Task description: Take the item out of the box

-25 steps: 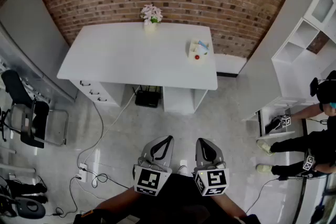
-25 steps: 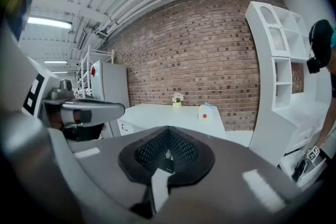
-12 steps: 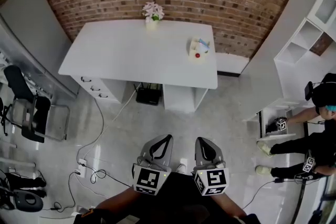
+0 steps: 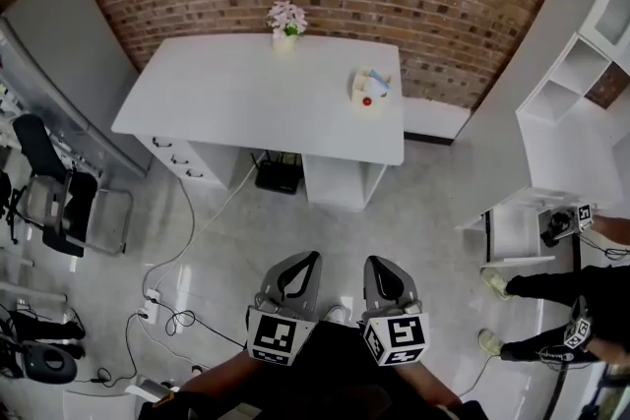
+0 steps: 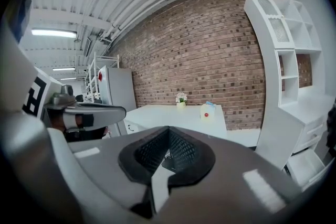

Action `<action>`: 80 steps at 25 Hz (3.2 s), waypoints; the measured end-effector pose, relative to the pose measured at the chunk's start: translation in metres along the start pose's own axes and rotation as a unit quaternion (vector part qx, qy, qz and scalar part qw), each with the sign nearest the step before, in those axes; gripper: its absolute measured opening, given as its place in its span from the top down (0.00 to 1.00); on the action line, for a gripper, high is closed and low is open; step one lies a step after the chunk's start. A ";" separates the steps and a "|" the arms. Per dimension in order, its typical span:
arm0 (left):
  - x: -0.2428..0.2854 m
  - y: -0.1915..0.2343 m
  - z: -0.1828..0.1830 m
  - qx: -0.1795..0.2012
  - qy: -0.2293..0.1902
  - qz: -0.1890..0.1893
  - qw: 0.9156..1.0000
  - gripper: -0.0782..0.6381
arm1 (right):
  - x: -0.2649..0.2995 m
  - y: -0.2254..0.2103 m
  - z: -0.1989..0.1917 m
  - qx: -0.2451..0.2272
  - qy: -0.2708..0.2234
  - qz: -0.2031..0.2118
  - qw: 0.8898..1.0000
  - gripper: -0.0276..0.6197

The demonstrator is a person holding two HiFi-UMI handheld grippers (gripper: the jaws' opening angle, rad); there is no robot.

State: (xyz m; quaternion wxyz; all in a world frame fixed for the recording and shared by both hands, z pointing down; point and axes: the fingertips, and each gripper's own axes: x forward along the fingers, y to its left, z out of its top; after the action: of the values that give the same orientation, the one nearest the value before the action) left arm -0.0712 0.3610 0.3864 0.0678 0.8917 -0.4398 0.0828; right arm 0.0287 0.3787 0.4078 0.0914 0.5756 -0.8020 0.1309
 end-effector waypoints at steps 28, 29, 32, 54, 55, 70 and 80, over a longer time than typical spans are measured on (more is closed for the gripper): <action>0.142 0.075 0.023 -0.011 0.002 -0.068 0.998 0.88 | 0.126 -0.064 0.039 0.009 0.014 -0.066 0.998 0.96; 0.146 0.081 0.025 -0.011 0.000 -0.070 0.997 0.88 | 0.133 -0.064 0.043 0.008 0.013 -0.068 0.998 0.96; 0.159 0.100 0.033 -0.009 -0.009 -0.077 0.997 0.88 | 0.152 -0.066 0.055 0.001 0.008 -0.078 0.997 0.96; 0.205 0.197 0.043 -0.023 -0.018 -0.064 0.998 0.88 | 0.257 -0.064 0.090 -0.001 -0.001 -0.076 0.997 0.96; 0.209 0.202 0.043 -0.025 -0.018 -0.058 0.998 0.88 | 0.263 -0.066 0.091 -0.001 0.000 -0.072 0.997 0.96; 0.317 0.210 0.058 -0.032 -0.001 -0.021 0.999 0.88 | 0.344 -0.147 0.105 -0.016 0.037 -0.023 0.999 0.96; 0.384 0.207 0.061 -0.040 0.004 0.002 0.999 0.88 | 0.387 -0.205 0.115 -0.024 0.051 -0.001 0.998 0.96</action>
State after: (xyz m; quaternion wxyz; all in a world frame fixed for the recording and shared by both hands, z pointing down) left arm -0.0009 -0.0727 0.4160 0.1049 0.8870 -0.4444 0.0692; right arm 0.0991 -0.0676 0.4354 0.1463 0.5669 -0.7983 0.1411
